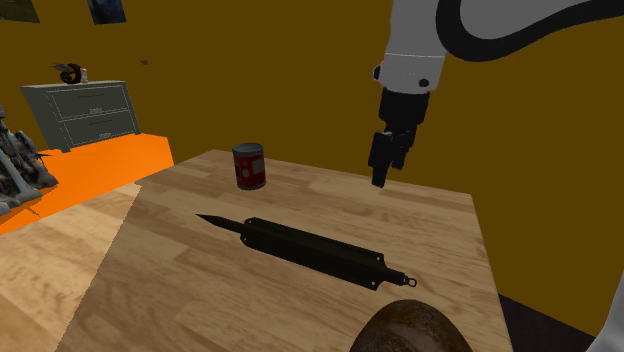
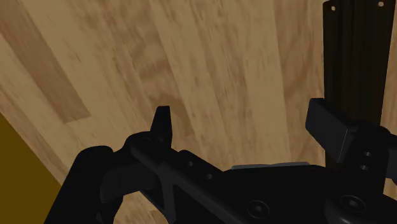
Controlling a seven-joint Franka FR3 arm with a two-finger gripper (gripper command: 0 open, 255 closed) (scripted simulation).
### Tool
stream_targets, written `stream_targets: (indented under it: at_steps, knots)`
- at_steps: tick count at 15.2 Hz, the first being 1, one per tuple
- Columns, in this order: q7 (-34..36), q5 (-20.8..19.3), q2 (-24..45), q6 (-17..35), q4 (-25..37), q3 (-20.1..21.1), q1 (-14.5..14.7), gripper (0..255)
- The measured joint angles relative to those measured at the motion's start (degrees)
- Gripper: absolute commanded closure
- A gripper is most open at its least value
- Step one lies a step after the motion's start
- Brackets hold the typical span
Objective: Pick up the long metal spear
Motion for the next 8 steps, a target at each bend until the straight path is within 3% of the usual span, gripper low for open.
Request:
stream_targets:
  at_steps: [8]
  knots:
    - [1.37,0.19,14.52,4.9,8.18,4.62,3.06,0]
